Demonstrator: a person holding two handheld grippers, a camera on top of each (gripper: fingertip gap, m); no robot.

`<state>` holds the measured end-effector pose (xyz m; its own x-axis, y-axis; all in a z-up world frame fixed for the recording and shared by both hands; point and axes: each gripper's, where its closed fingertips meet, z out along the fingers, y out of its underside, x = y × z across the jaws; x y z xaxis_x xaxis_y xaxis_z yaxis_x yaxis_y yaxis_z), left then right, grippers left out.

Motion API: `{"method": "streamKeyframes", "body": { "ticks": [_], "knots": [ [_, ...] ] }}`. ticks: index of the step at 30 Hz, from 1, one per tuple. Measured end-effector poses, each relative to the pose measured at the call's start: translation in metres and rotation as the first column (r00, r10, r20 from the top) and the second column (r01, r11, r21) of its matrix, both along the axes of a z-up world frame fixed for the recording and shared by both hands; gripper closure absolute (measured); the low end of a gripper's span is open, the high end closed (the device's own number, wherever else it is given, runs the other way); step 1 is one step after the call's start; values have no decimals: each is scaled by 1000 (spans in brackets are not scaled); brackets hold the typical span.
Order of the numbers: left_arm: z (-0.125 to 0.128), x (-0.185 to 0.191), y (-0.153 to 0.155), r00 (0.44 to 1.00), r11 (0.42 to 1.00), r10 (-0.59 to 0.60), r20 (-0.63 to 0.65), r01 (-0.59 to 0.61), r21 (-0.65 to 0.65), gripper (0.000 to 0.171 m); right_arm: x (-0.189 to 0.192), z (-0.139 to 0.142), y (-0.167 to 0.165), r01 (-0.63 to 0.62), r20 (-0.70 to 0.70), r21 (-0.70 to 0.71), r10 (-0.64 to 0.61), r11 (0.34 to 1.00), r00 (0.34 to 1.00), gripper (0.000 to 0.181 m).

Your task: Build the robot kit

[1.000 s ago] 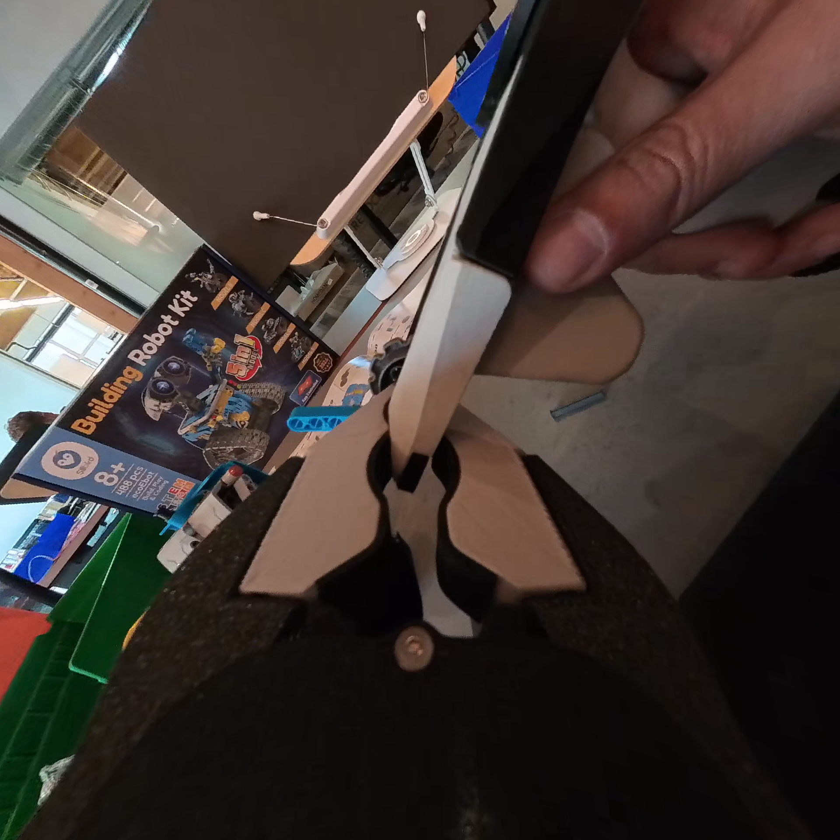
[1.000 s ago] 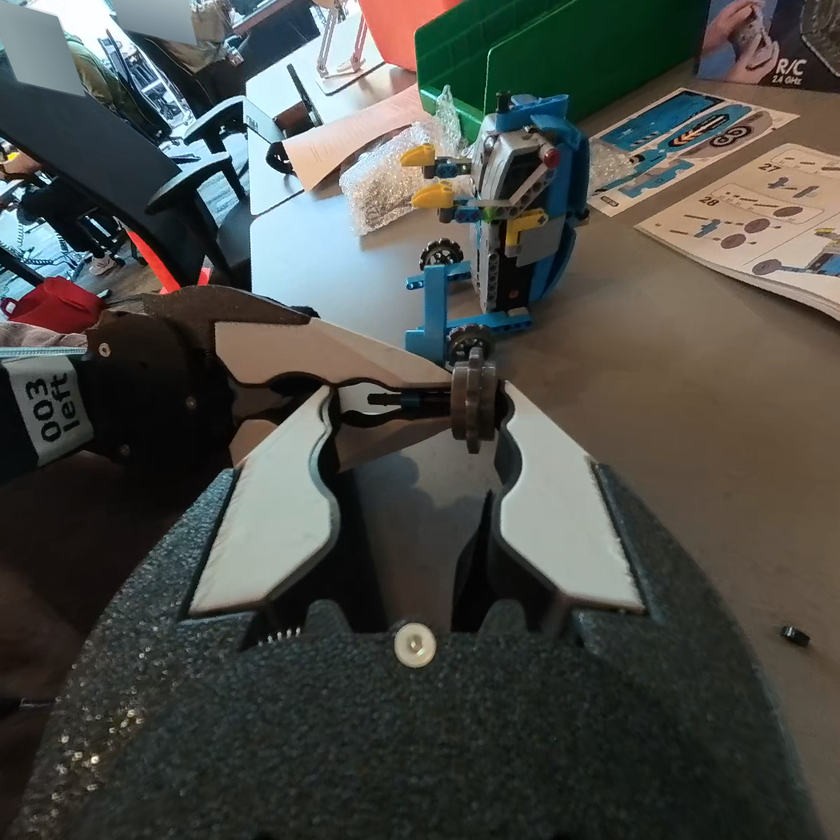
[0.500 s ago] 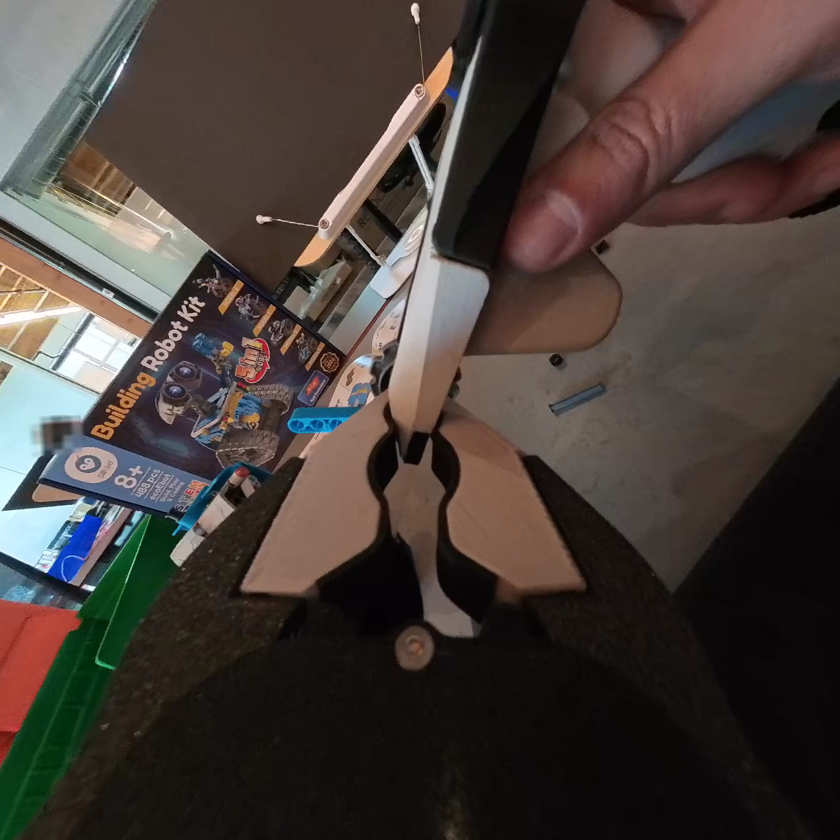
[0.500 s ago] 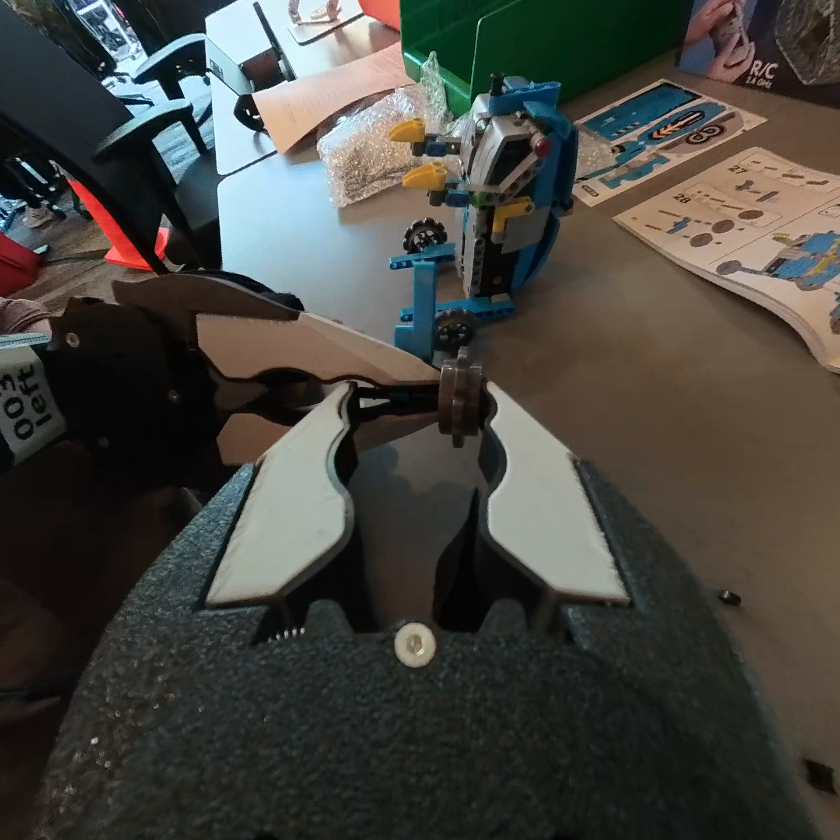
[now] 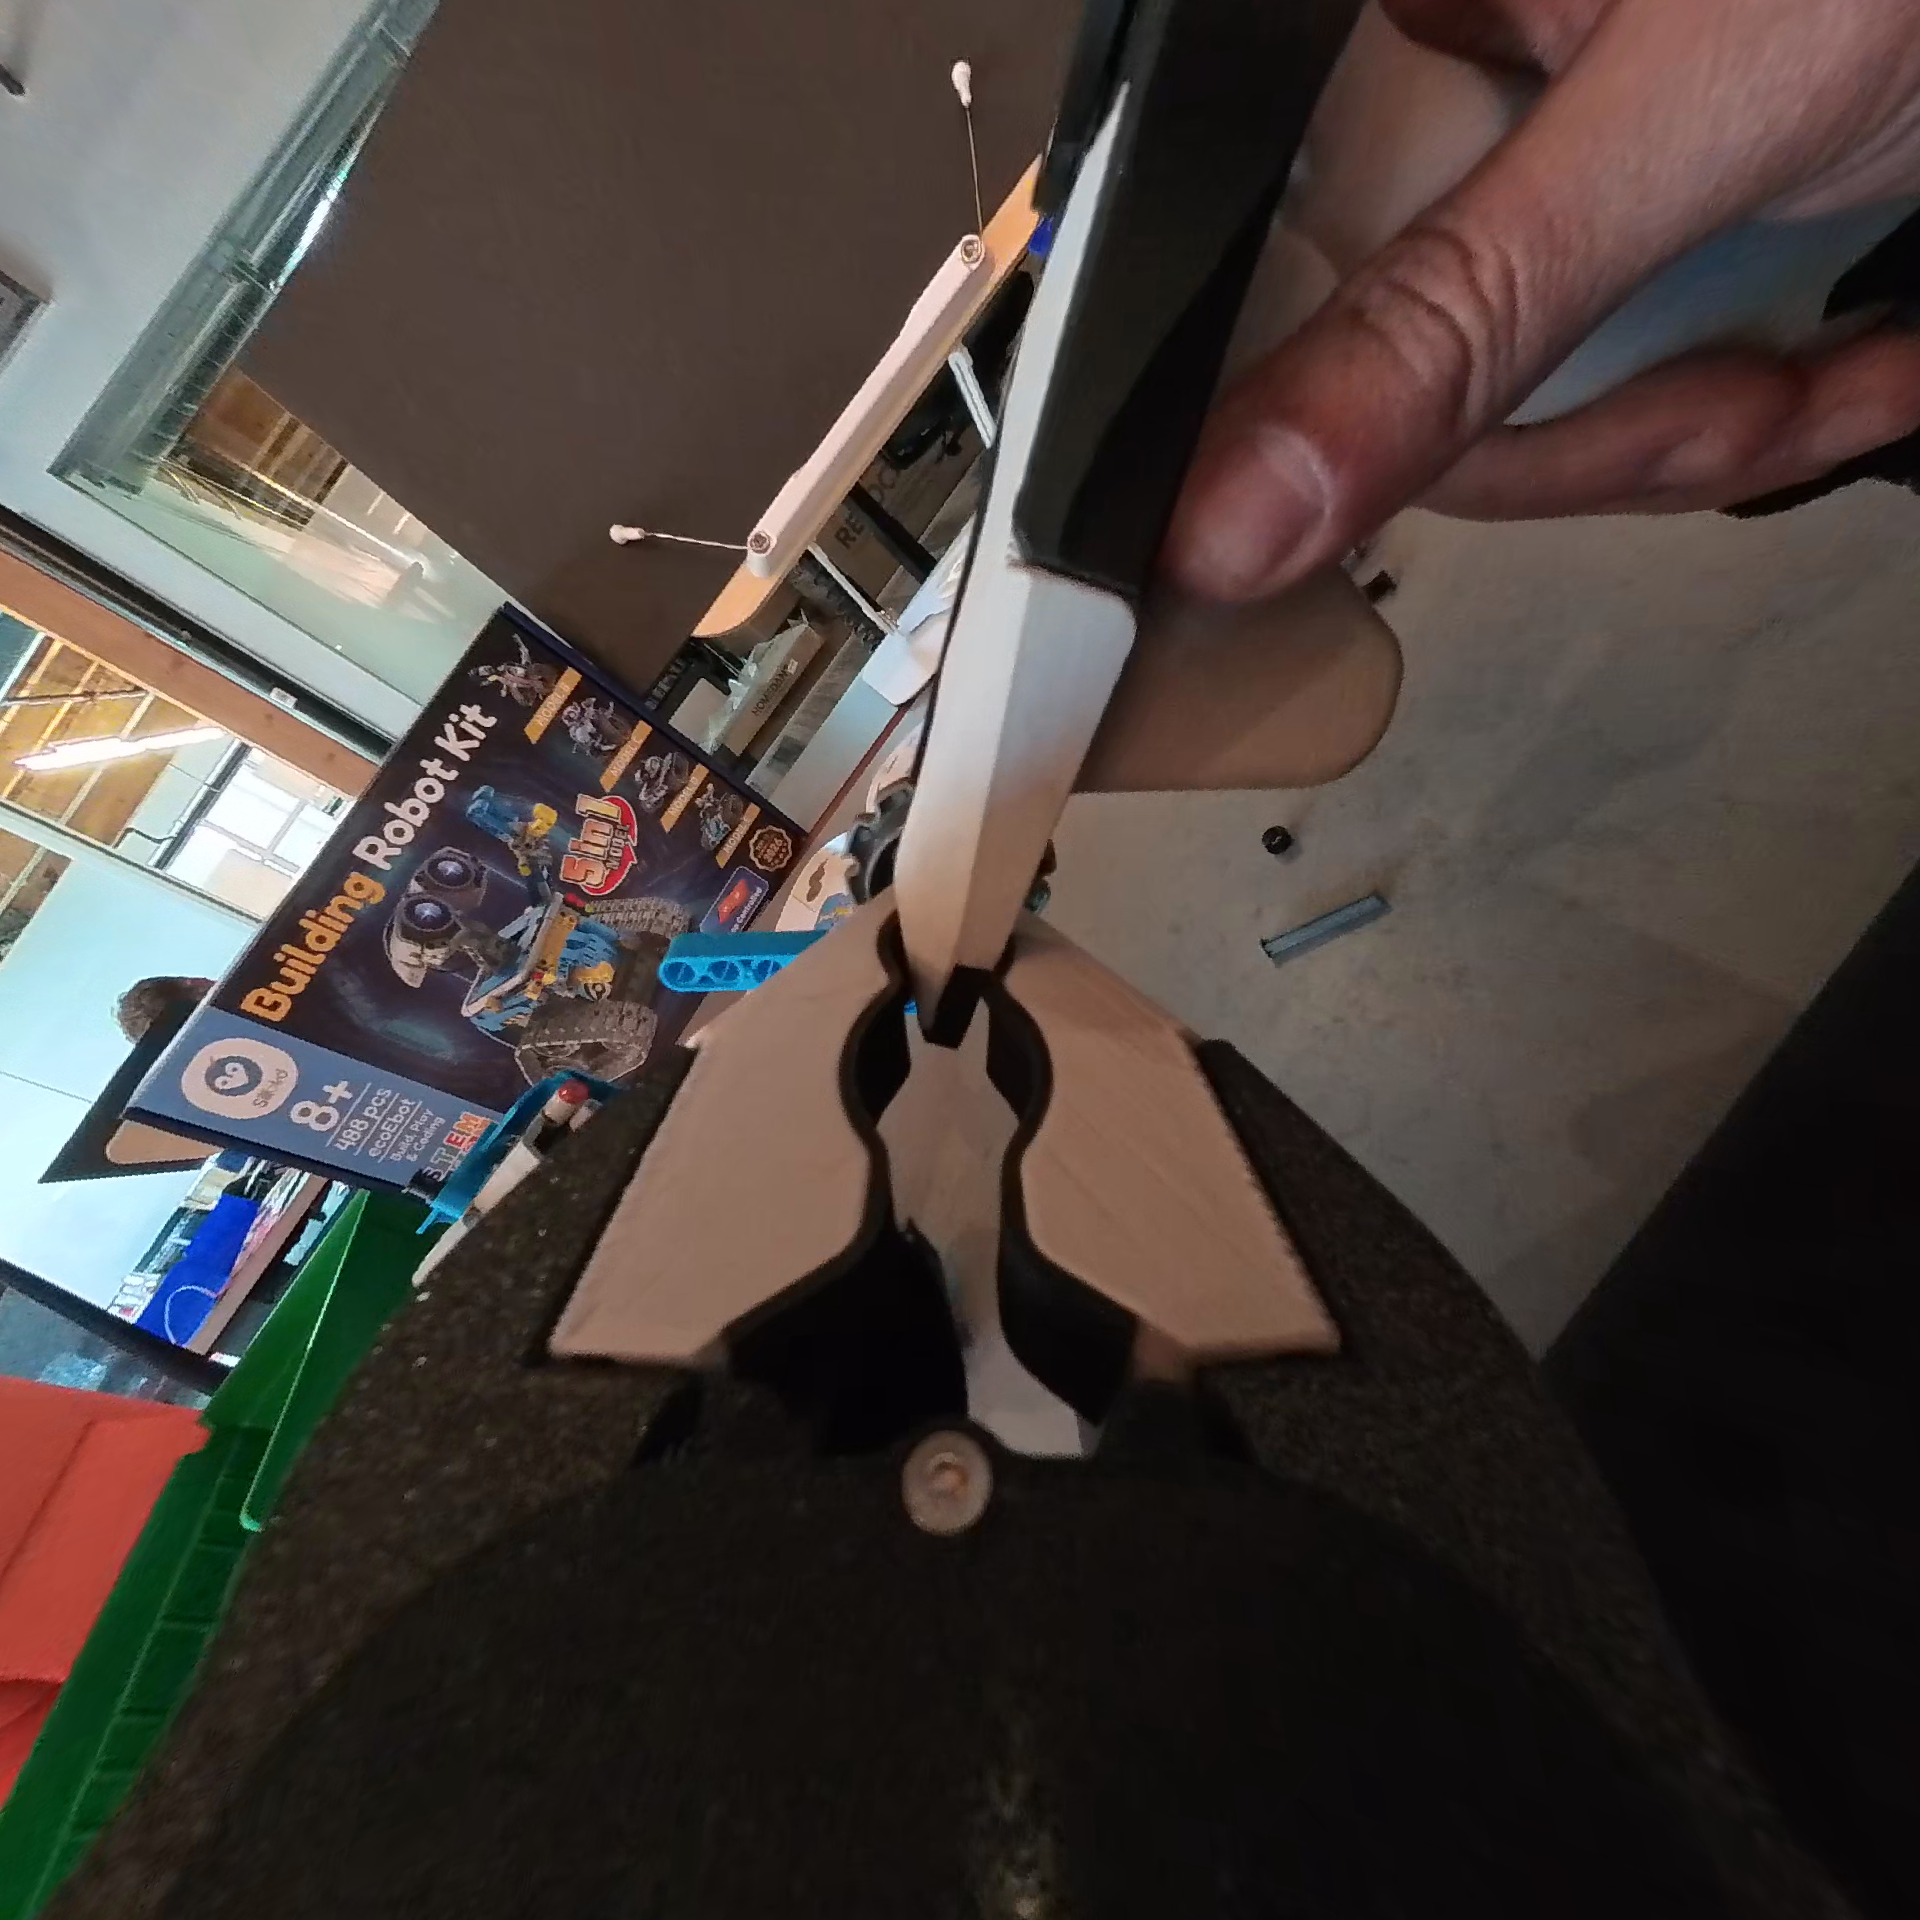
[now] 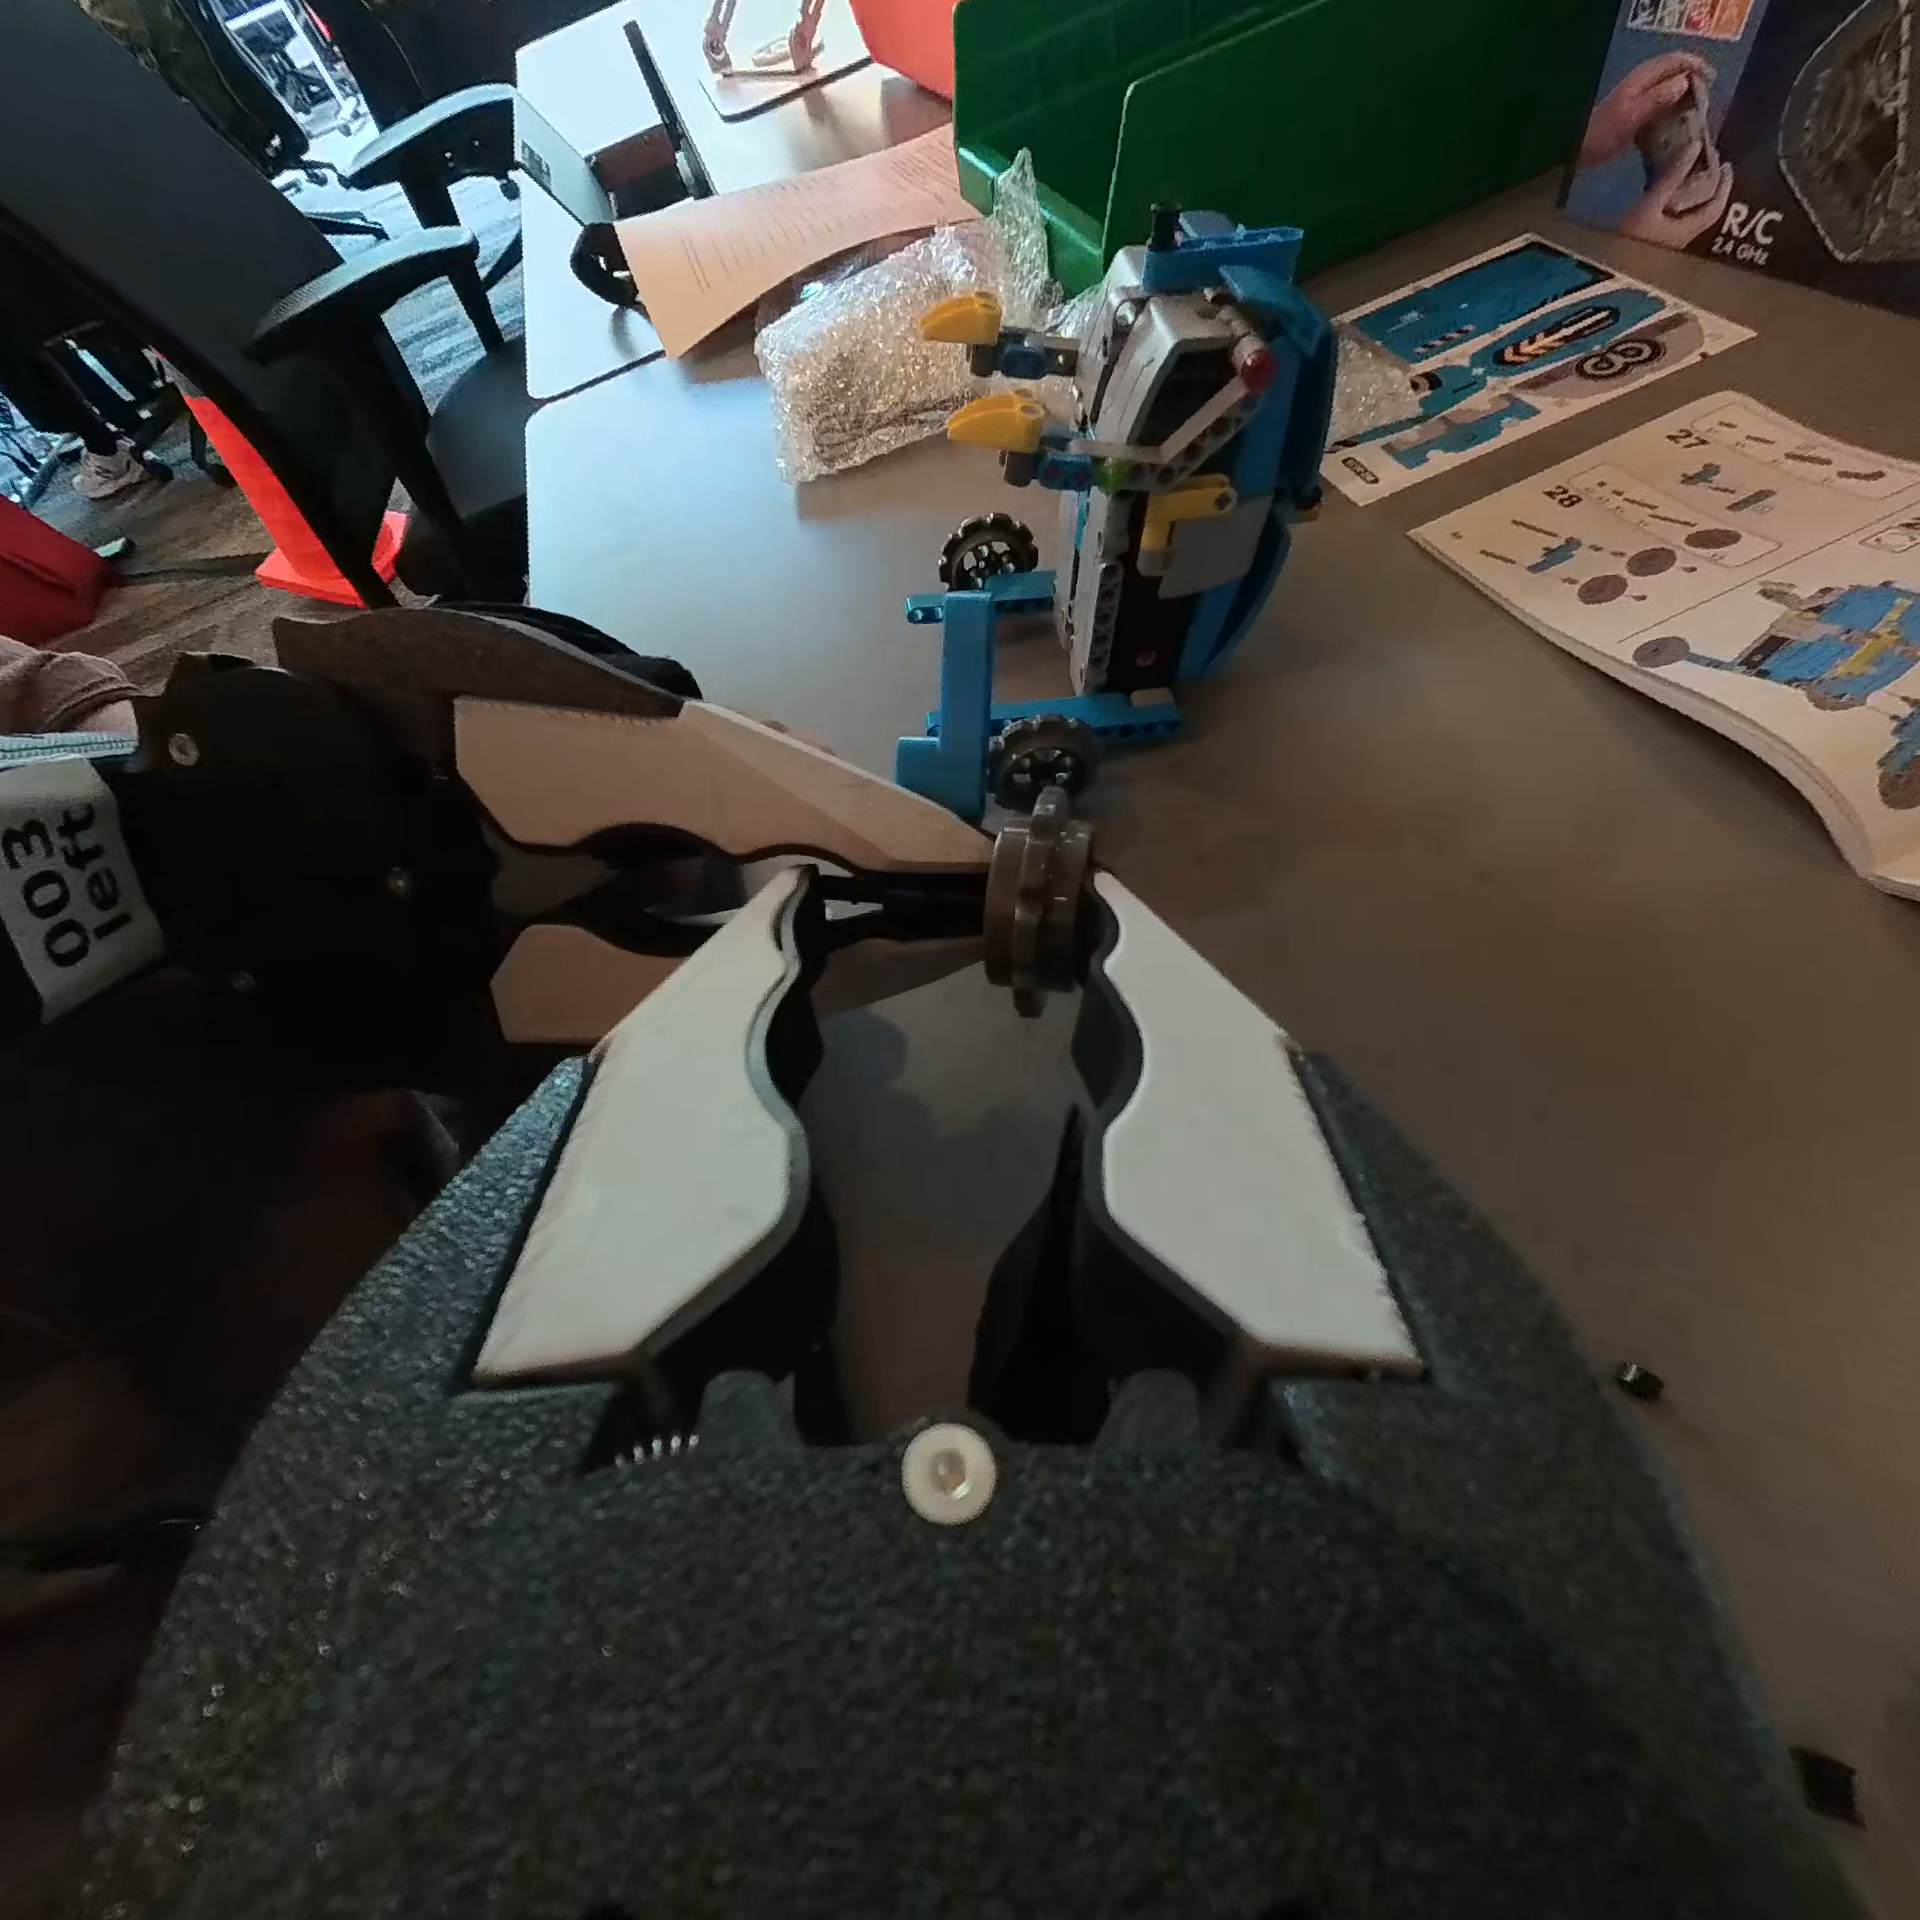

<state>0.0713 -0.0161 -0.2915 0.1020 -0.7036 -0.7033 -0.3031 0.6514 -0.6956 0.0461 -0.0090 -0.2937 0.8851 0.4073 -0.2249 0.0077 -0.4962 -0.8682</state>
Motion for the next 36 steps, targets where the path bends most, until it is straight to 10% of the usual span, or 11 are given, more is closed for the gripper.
{"method": "streamKeyframes", "body": {
  "ticks": [21, 26, 28, 31, 36],
  "knots": [
    [10, -4, -6, 997, 1000, -27, 66, 27, 0, 163, 29, 7, 1, 41, -33, 19, -40, 999, 999, 134],
    [19, -17, -5, 988, 981, -77, 137, 99, -168, 155, 44, 7, -1, 42, 232, 118, -68, 992, 970, 134],
    [29, -24, 1, 969, 885, -118, 217, 202, -419, 152, 47, 10, -1, 14, 360, 212, -91, 977, 928, 134],
    [37, -25, 18, 935, 551, -131, 331, 346, -759, 143, 44, 11, -1, 6, 370, 231, -94, 973, 924, 133],
    [32, -13, 22, 908, 164, -216, 358, 395, -904, 138, 38, 19, -2, -26, 470, 250, -98, 968, 877, 133]
  ]
}}
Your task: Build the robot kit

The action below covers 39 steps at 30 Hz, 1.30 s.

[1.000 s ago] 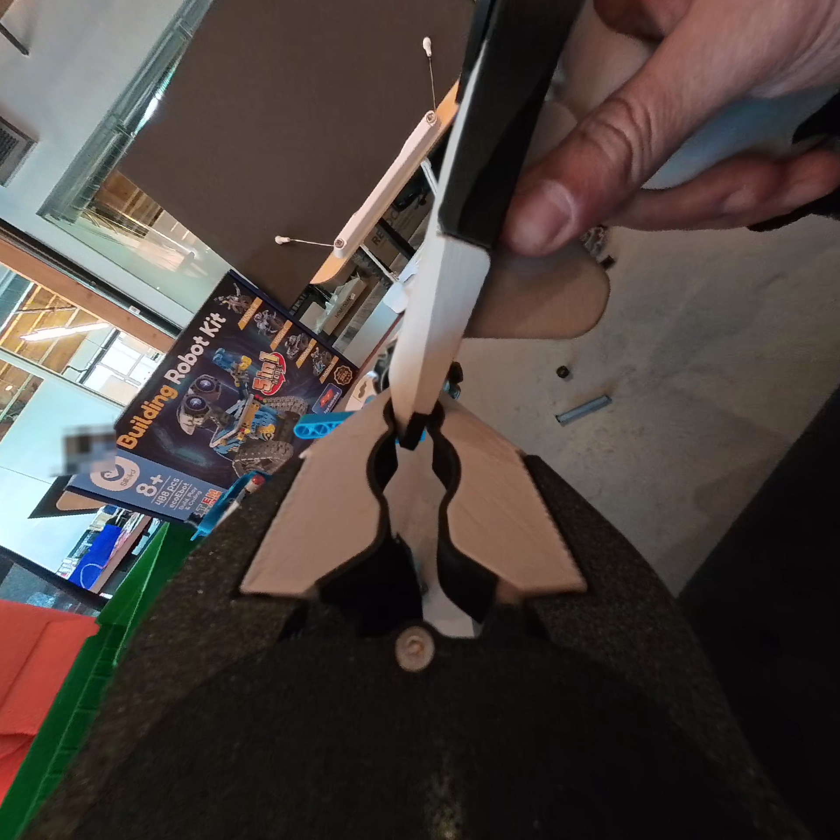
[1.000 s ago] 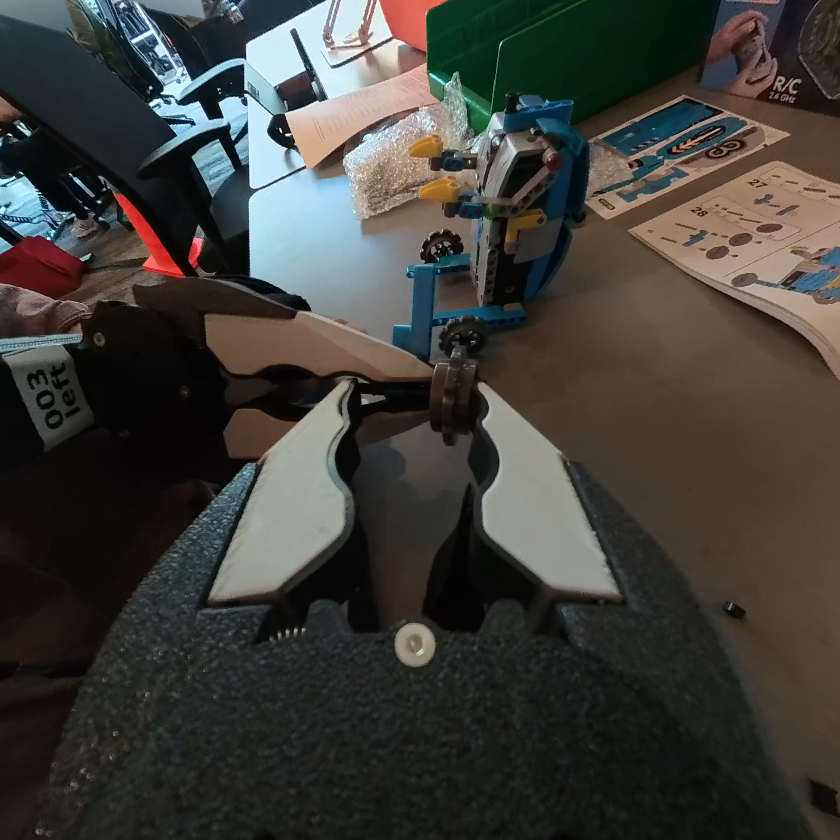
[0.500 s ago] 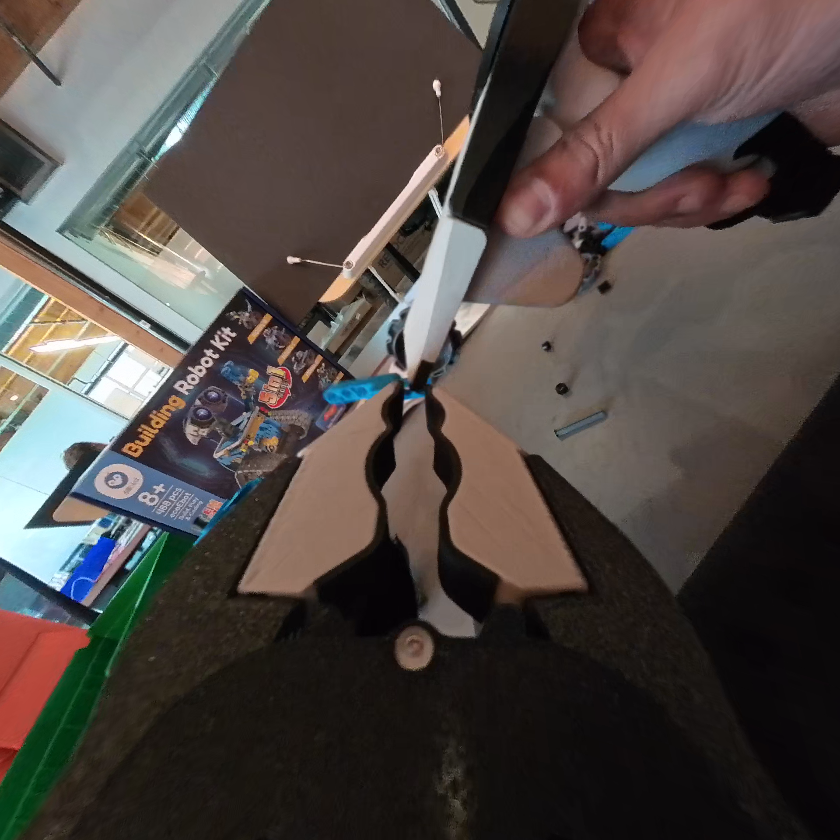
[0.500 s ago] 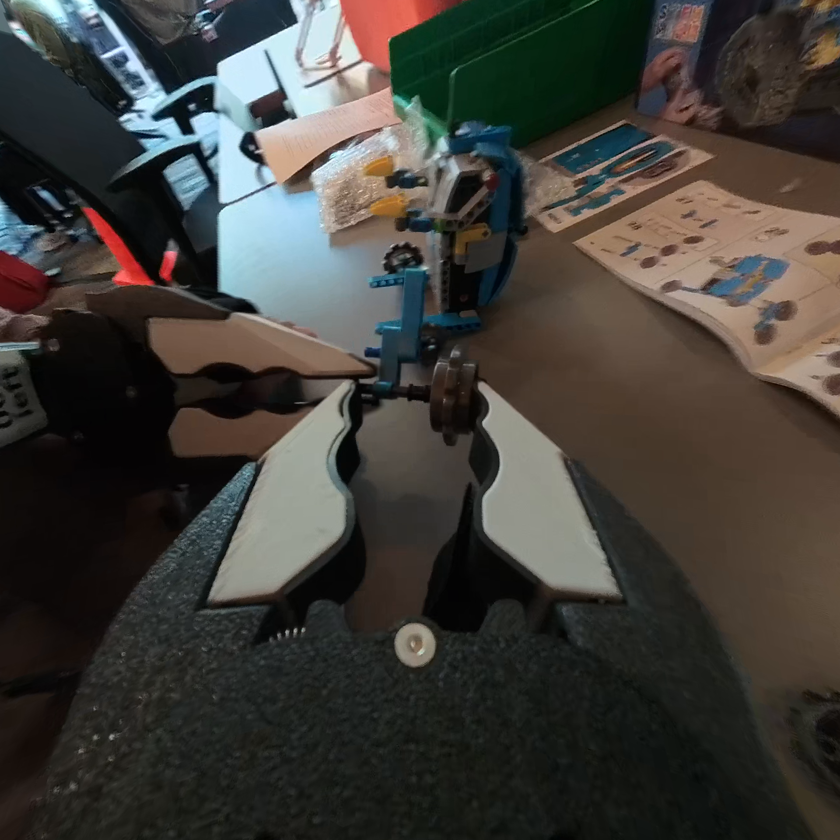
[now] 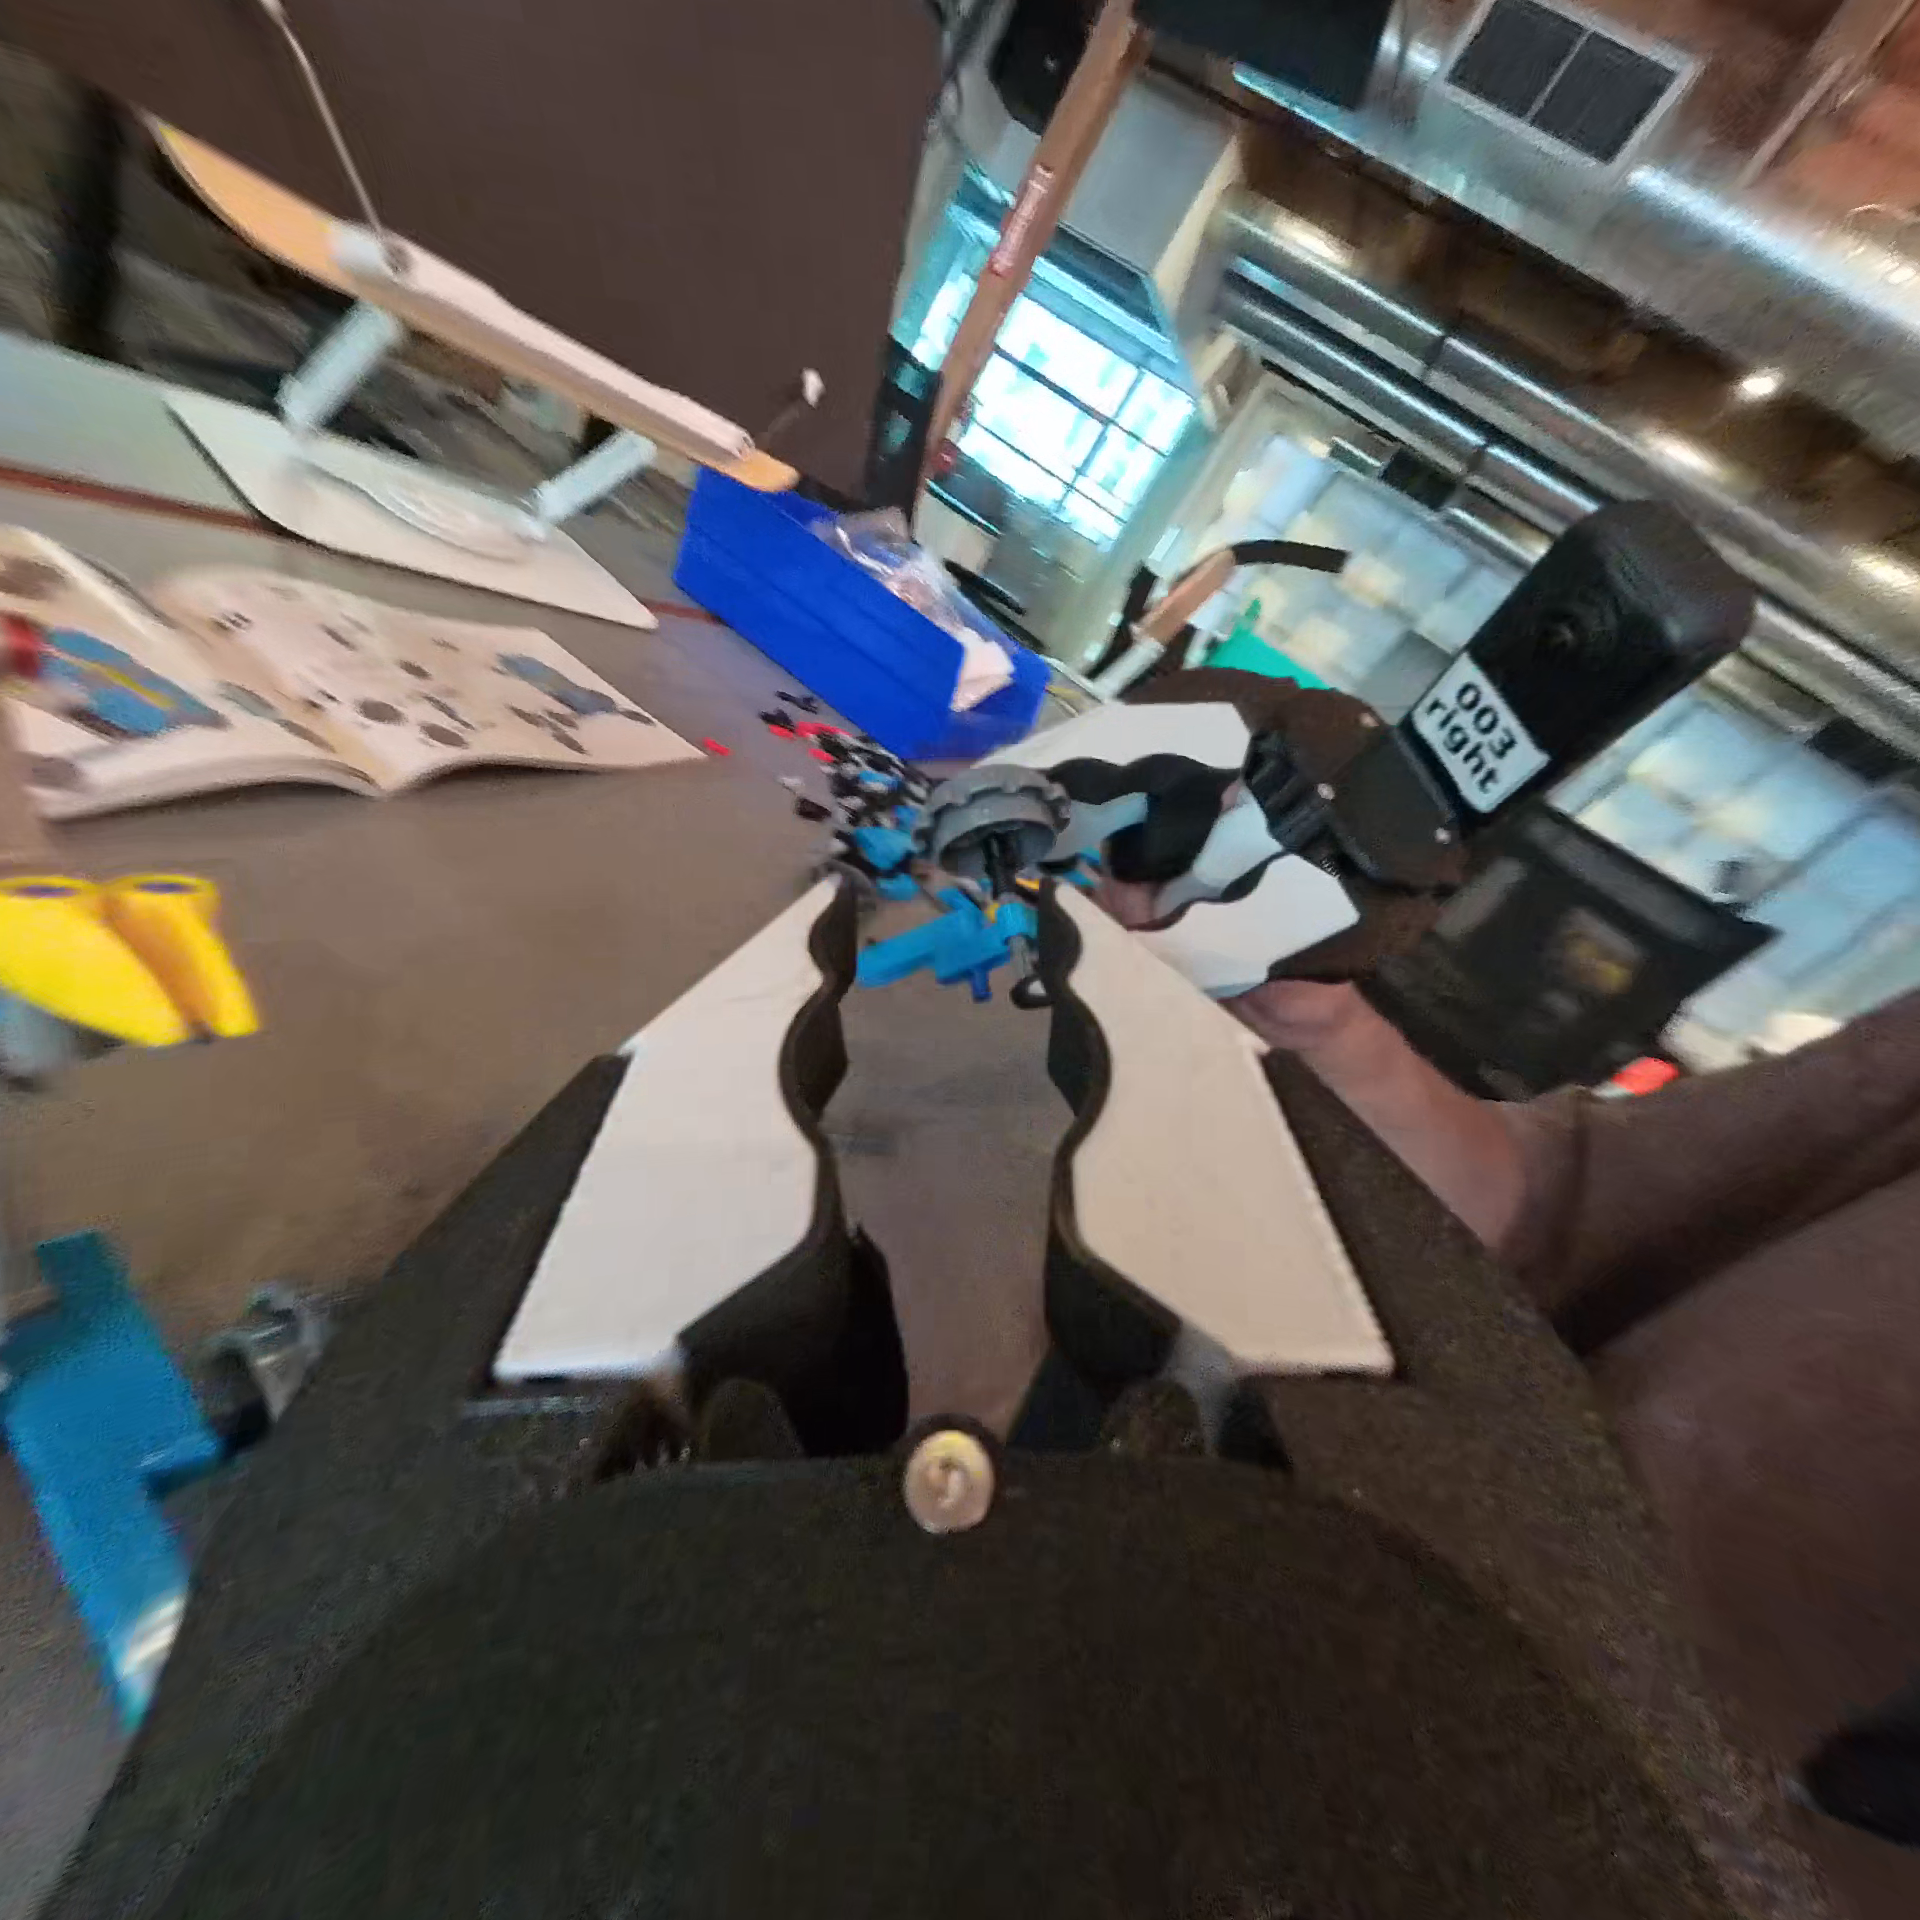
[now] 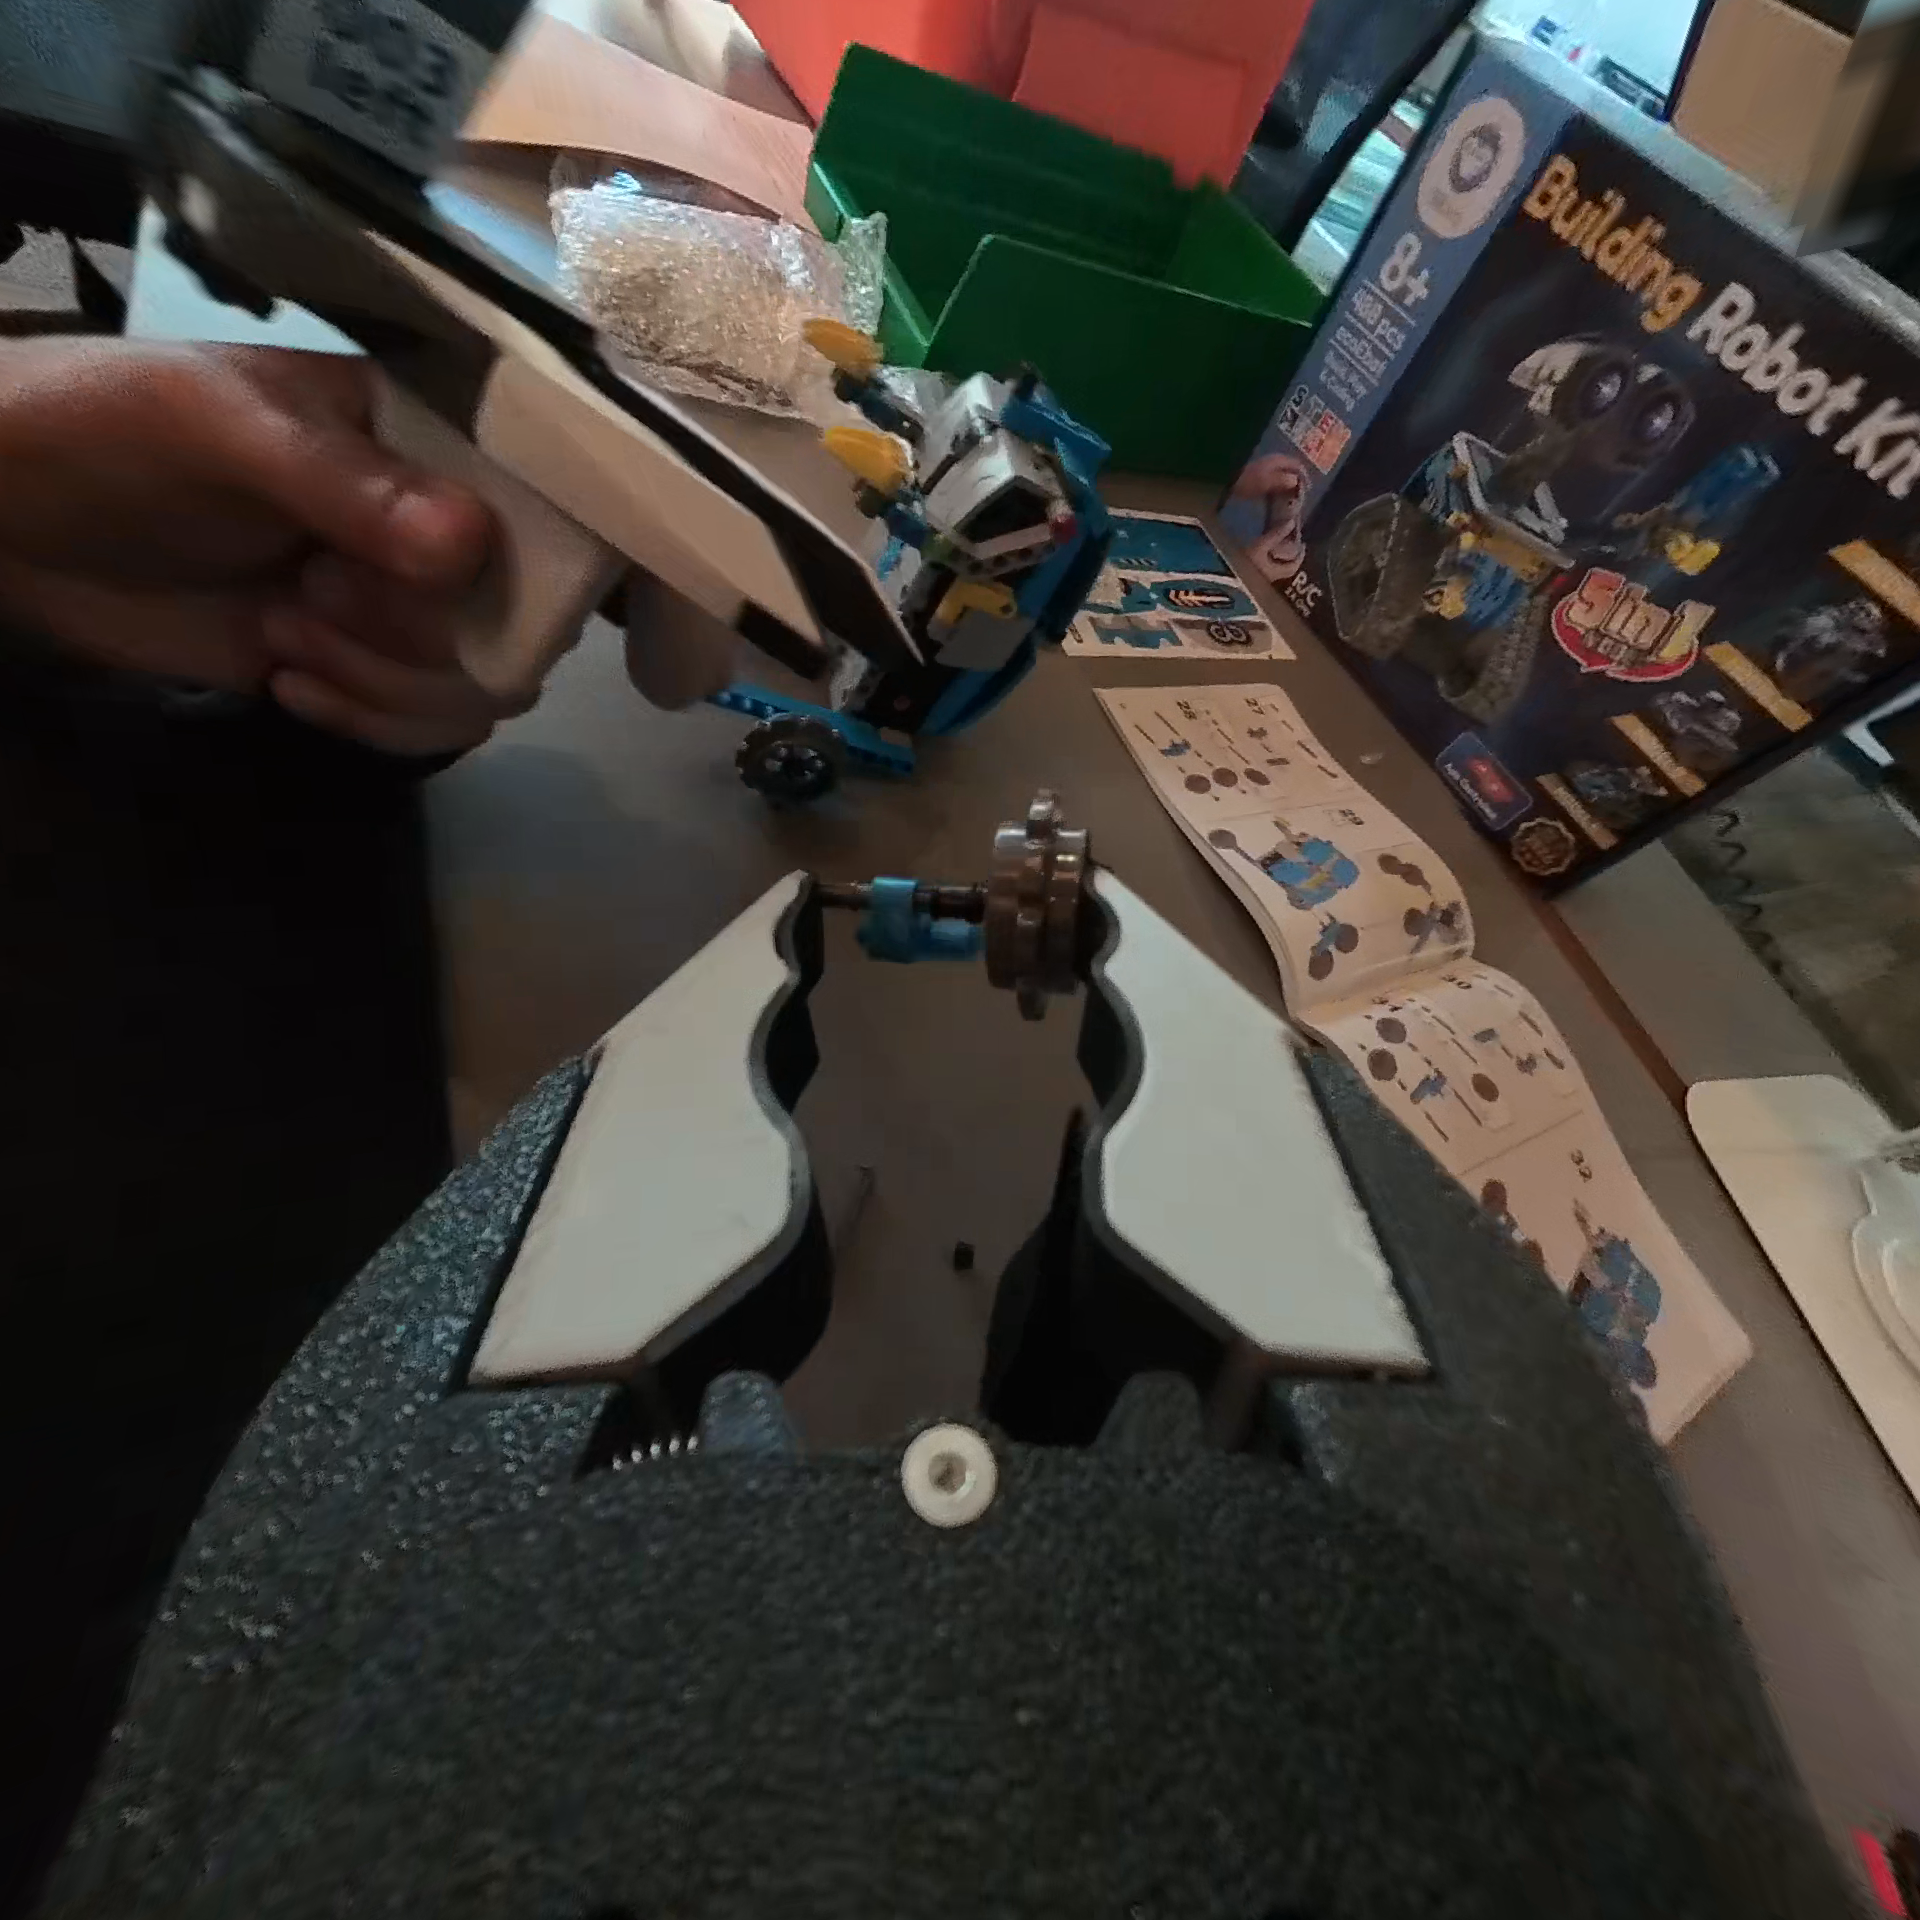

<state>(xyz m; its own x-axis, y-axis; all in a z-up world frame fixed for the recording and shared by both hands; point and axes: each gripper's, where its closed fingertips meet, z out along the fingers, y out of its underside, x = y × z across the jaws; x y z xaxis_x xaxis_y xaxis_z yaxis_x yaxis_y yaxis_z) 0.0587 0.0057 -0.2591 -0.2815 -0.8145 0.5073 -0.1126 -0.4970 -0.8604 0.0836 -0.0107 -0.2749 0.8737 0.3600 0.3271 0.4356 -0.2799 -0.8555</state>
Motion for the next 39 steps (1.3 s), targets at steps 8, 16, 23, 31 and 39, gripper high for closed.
{"method": "streamKeyframes", "body": {
  "ticks": [8, 16, 23, 31, 39],
  "knots": [
    [-4, 10, -27, 990, 991, -116, -79, 110, -79, 149, -17, -2, -3, -35, 113, 15, 33, 999, 993, 132],
    [-9, 7, -32, 975, 960, -185, -123, 153, -234, 163, -31, -5, -2, -58, 165, 17, 54, 998, 985, 131],
    [-11, 5, -33, 976, 951, -178, -125, 139, -275, 166, -35, -5, 0, -62, 176, 25, 56, 998, 983, 132],
    [-16, 2, -32, 975, 941, -186, -124, 141, -307, 165, -36, -7, 1, -48, 132, 4, 47, 999, 990, 133],
    [-17, 0, -35, 974, 939, -193, -118, 148, -310, 165, -32, -4, 0, -73, 54, -2, 73, 997, 996, 134]
  ]
}}
